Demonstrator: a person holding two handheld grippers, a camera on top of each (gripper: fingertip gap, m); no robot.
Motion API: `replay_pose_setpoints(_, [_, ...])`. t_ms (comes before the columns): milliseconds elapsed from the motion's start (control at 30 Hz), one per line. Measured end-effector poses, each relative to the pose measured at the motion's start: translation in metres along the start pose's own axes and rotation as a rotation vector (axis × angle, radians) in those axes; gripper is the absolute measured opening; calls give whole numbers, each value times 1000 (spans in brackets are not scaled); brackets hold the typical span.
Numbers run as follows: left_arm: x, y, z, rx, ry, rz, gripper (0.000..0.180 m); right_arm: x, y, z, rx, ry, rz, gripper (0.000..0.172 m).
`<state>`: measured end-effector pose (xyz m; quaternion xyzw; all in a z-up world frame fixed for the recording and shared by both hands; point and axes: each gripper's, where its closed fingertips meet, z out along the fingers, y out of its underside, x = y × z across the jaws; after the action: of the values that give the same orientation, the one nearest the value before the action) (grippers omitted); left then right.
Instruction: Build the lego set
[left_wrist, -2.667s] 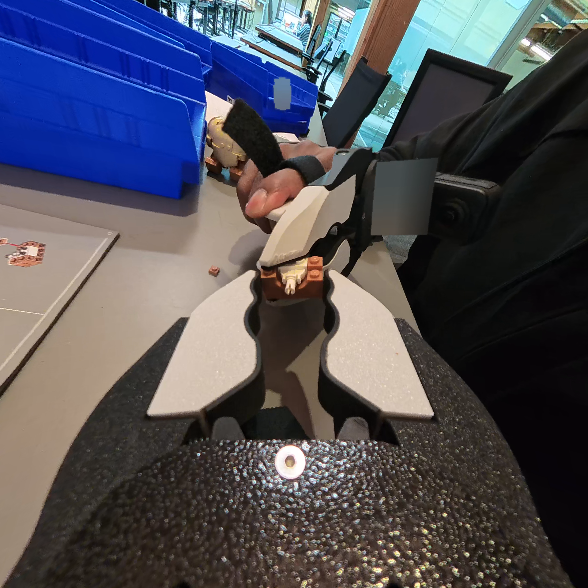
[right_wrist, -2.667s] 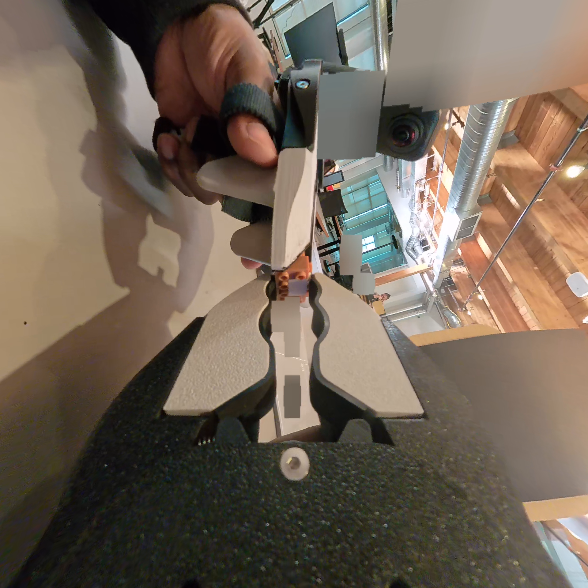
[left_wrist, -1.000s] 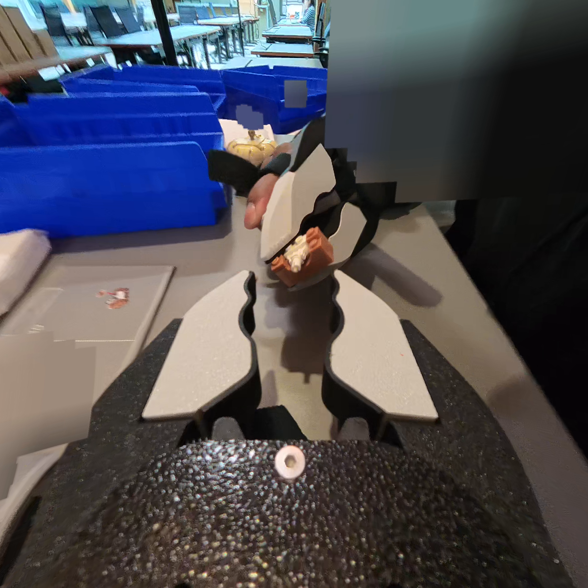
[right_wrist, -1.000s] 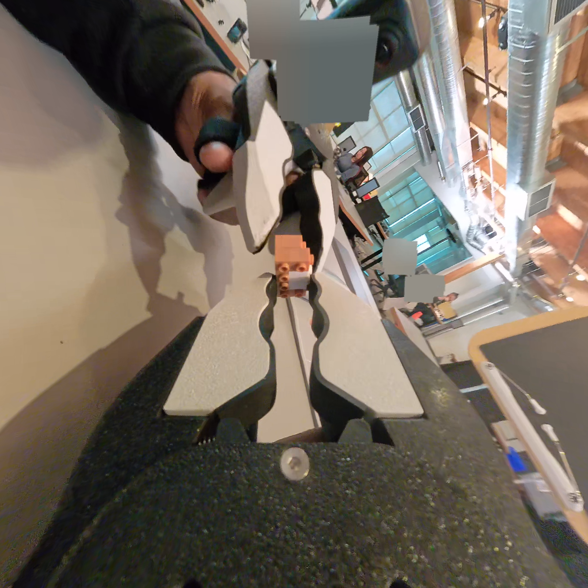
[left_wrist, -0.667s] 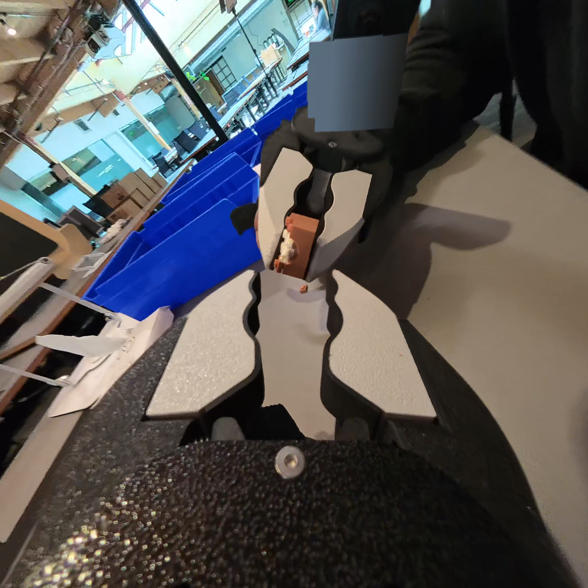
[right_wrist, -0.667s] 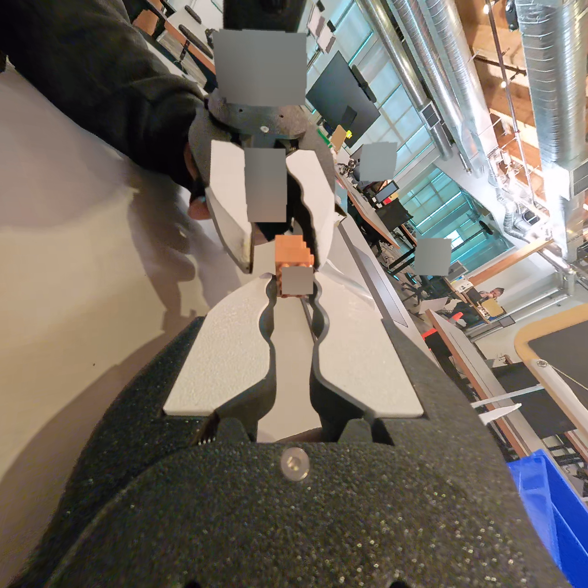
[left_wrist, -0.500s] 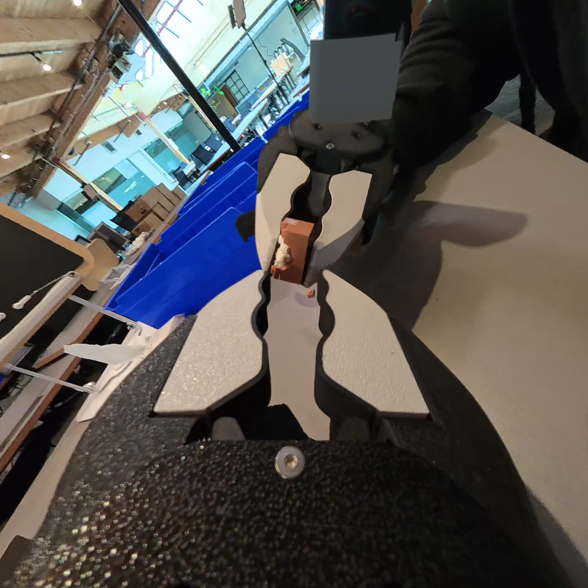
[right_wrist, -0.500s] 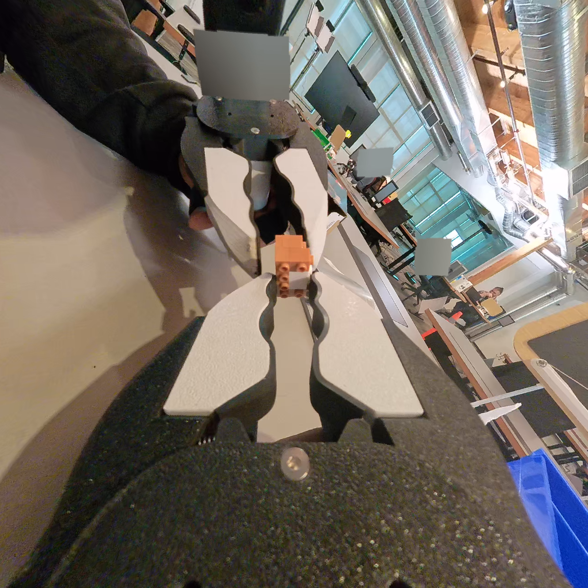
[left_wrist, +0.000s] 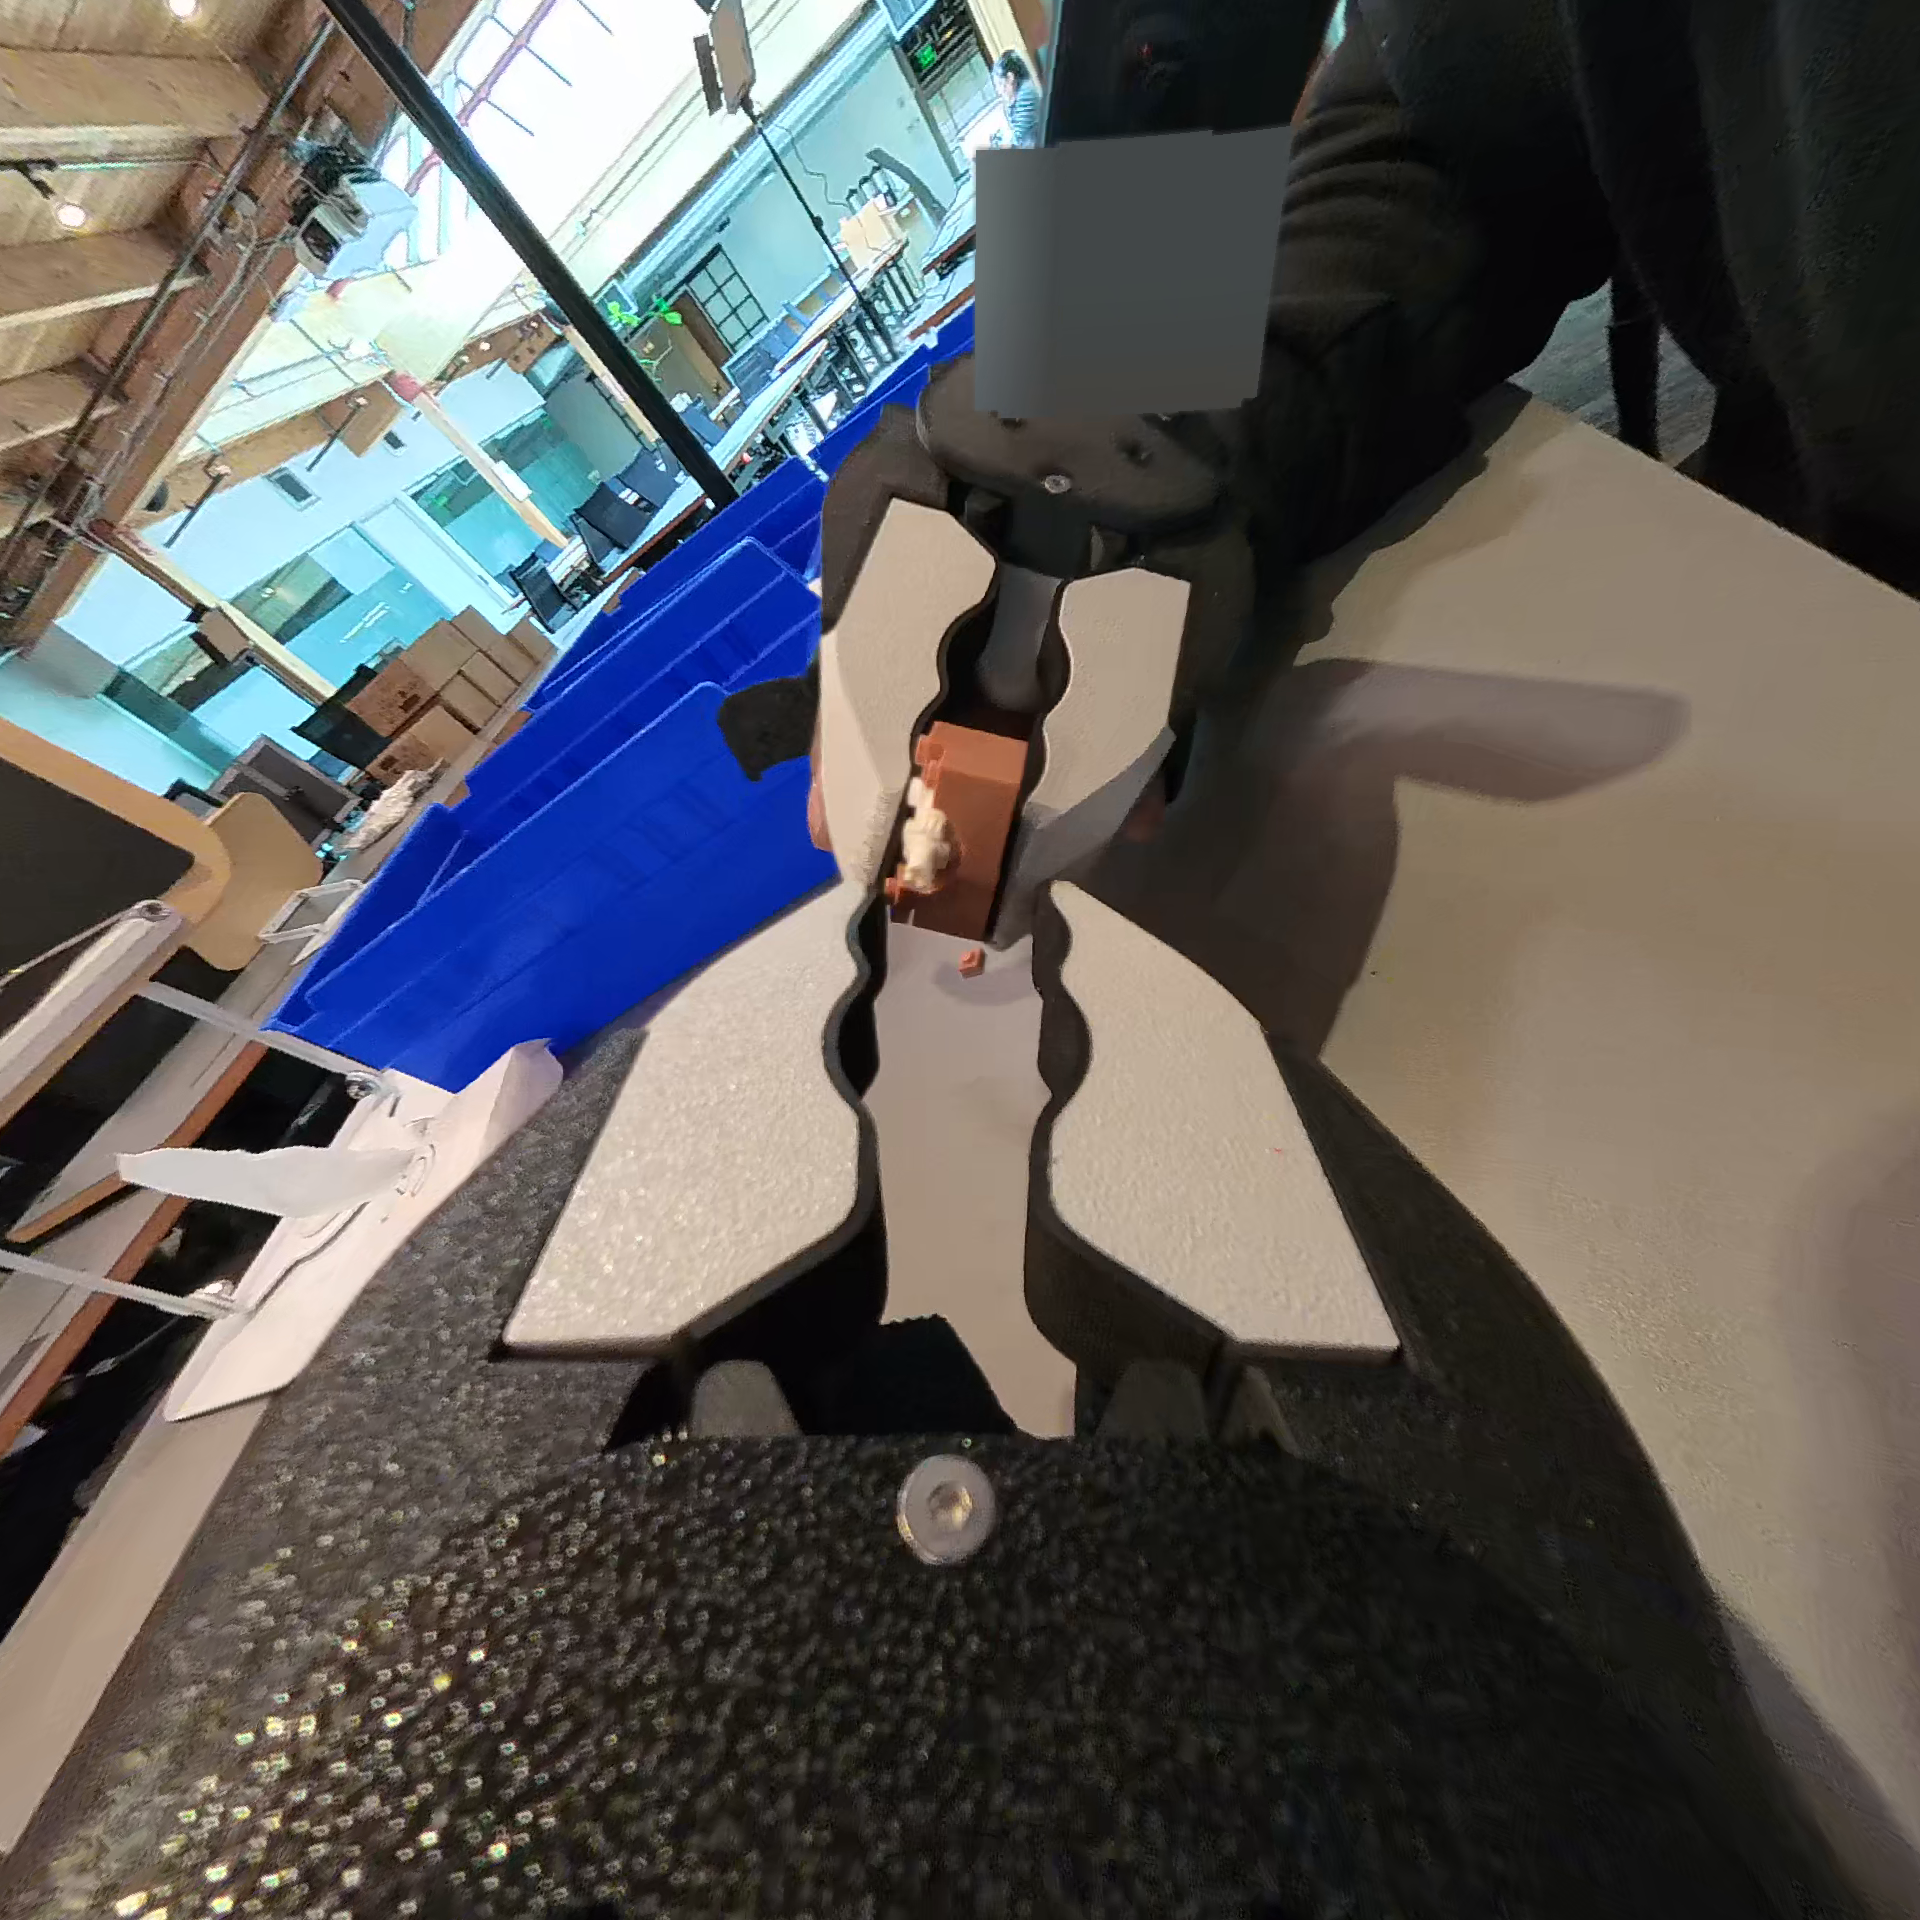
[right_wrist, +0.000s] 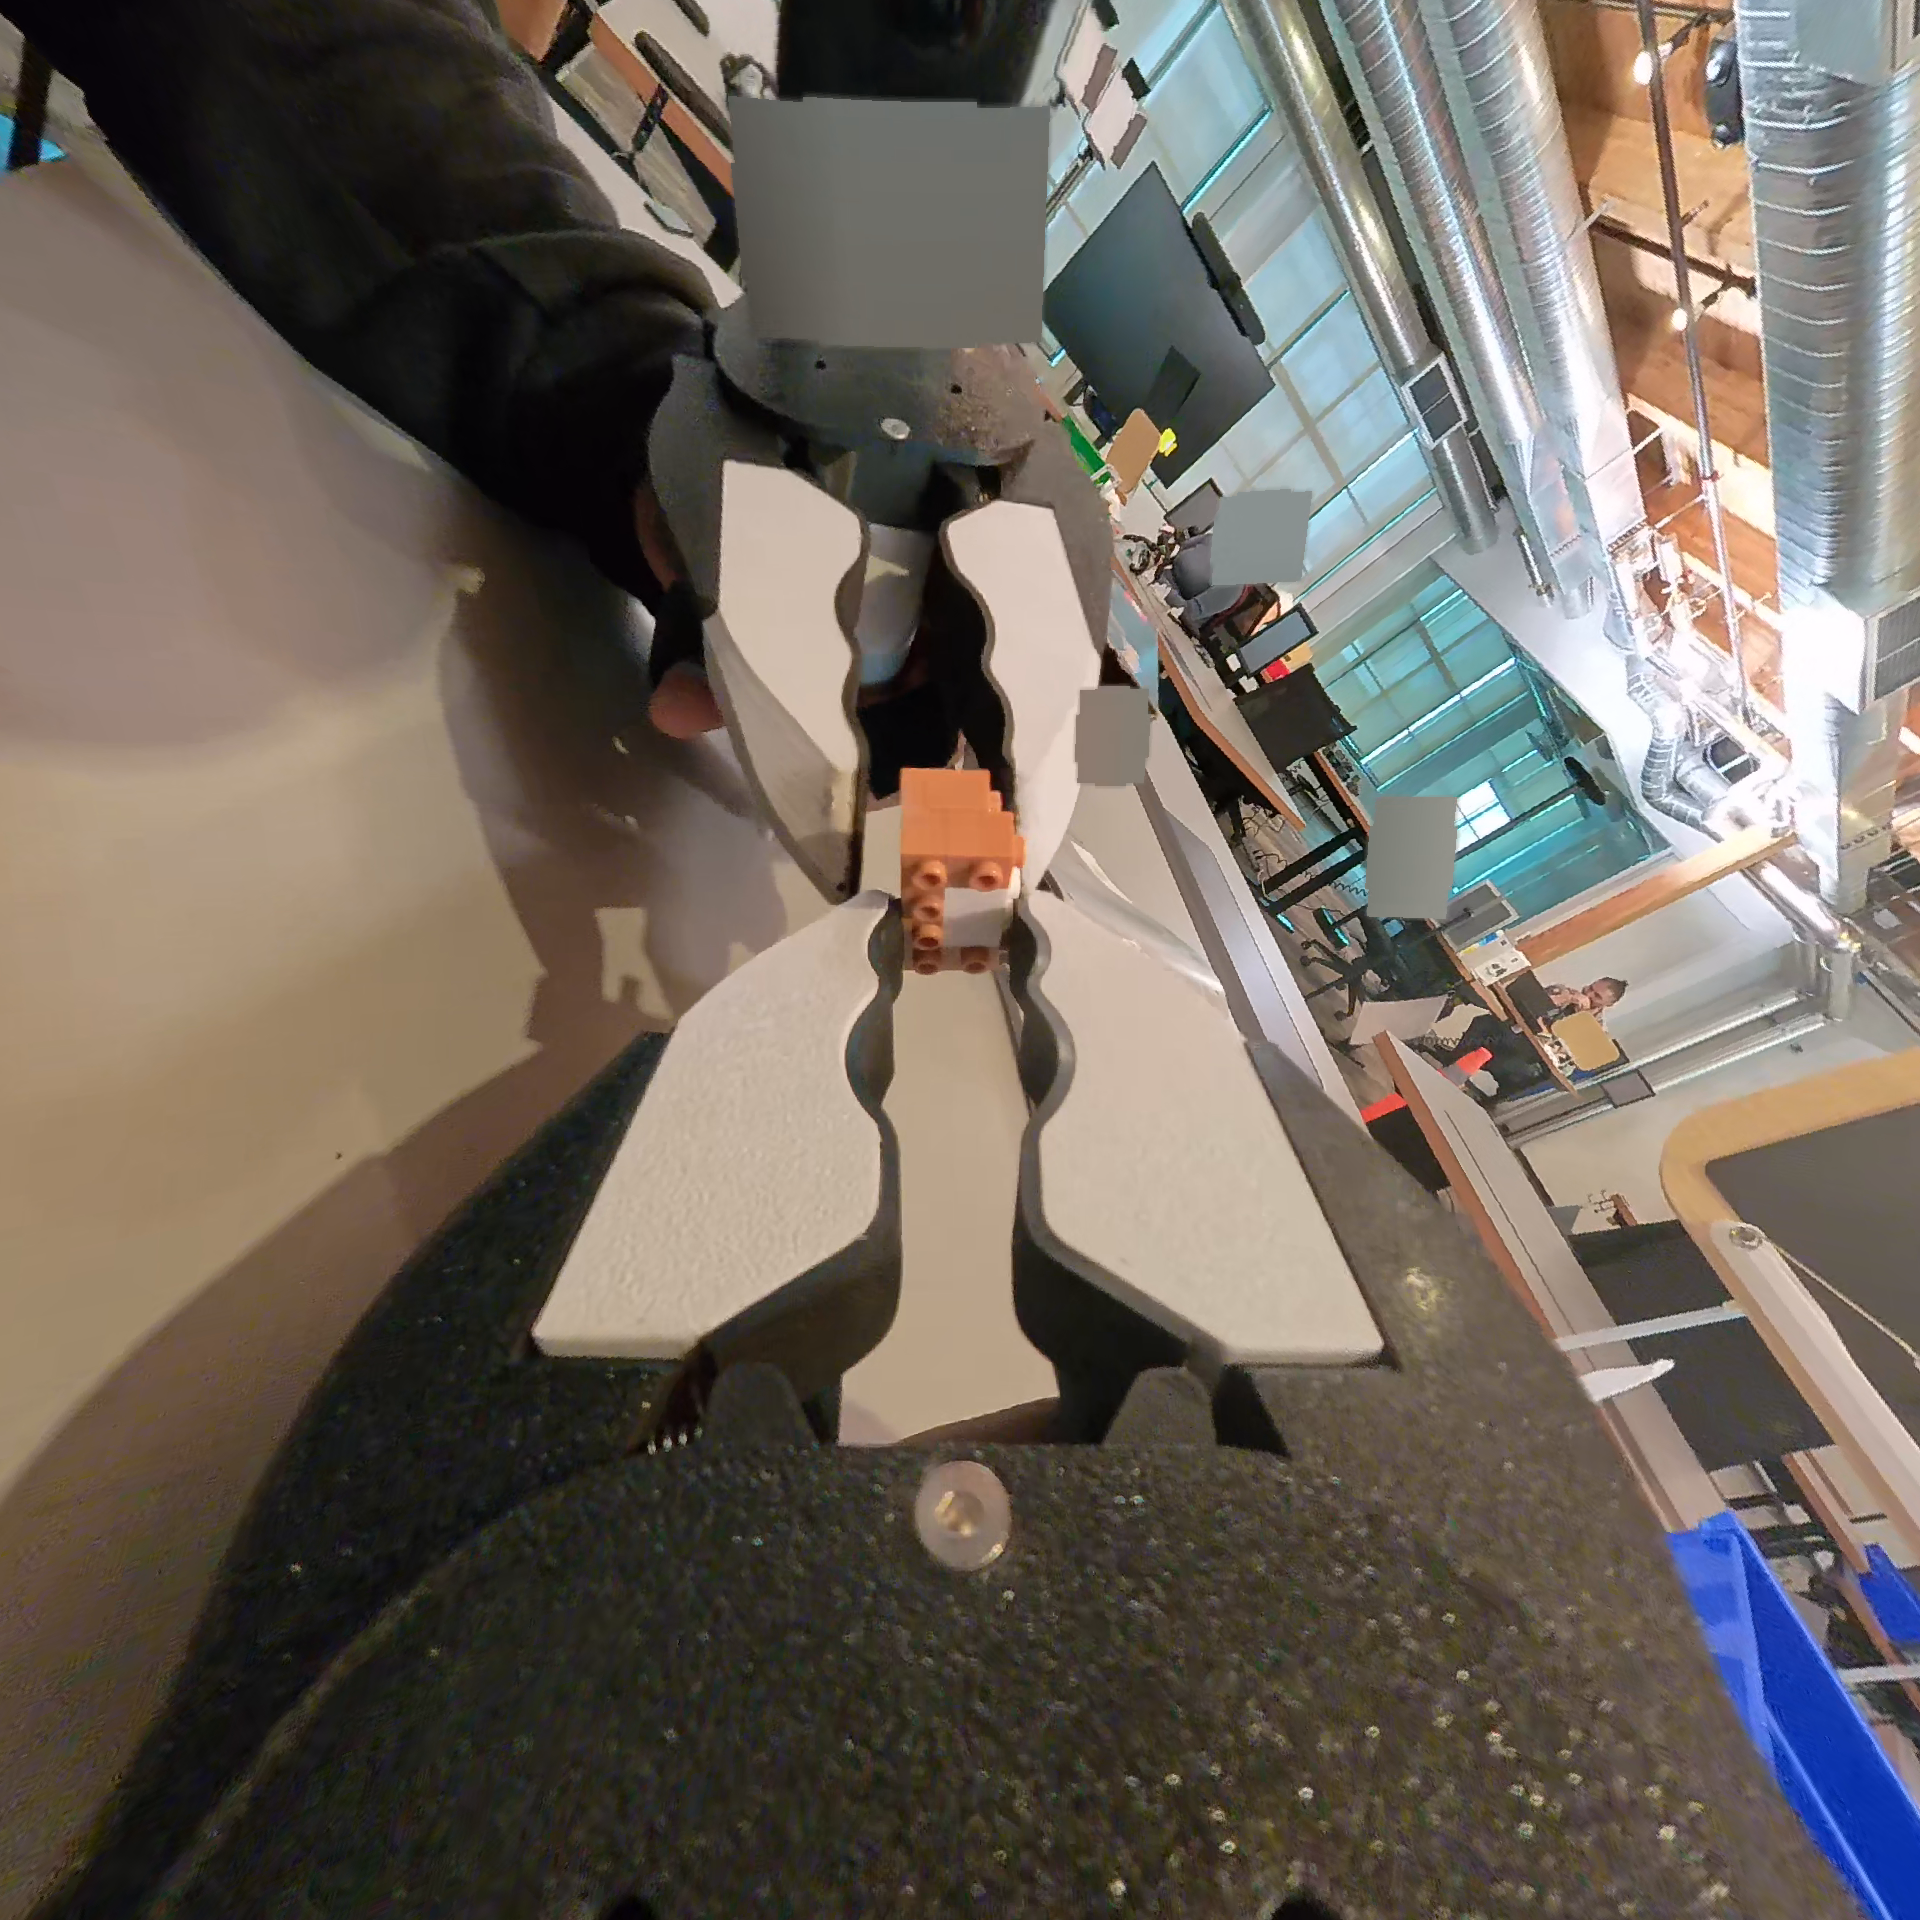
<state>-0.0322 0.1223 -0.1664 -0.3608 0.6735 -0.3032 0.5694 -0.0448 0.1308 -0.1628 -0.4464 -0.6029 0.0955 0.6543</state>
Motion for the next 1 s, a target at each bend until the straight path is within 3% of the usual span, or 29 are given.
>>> replay_pose_setpoints(300, [6,-3,-4,26,68,-46,20,-7,-5,0,9,-14,-50,22])
replay_pose_setpoints(433, [12,-3,-3,22,109,-45,19,-11,-6,1,9,-36,-60,32])
replay_pose_setpoints(1000, [10,-3,-7,-20,105,41,19,-11,-8,0,-5,-15,-149,23])
